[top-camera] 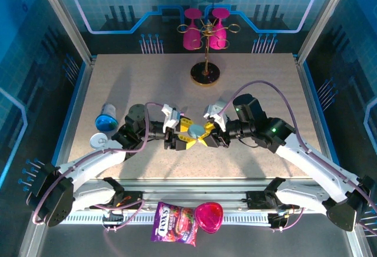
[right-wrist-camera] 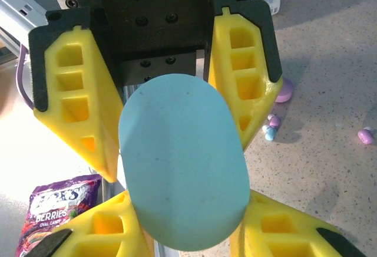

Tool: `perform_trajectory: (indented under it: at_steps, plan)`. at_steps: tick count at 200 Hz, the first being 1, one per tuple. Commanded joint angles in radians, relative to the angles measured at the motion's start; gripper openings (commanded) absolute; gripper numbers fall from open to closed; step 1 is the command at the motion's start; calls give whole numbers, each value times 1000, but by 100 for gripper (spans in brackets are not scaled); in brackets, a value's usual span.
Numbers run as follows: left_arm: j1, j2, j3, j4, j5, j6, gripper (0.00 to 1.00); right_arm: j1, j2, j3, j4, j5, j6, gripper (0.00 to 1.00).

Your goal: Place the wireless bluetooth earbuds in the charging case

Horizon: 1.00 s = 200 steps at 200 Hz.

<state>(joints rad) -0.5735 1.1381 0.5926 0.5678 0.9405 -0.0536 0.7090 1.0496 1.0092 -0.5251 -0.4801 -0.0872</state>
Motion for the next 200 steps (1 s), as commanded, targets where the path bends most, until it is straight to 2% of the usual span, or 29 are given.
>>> perform_trajectory:
  at_steps: [1,46,102,138,161,200]
  plan:
    - [-8,5,27,33,36,-2,55,12,7,37,-23,-12,-7,26]
    - [-7,14,35,21,33,5,49,15,15,51,-39,-15,4,25]
    - [-9,24,43,21,30,2,48,18,21,61,-57,-7,5,25]
    - [-9,28,39,21,31,2,36,19,21,60,-59,1,10,27]
    - [-9,28,37,24,28,1,29,18,16,58,-59,9,10,33]
    - [-9,30,24,33,14,3,24,16,-20,44,-36,35,14,58]
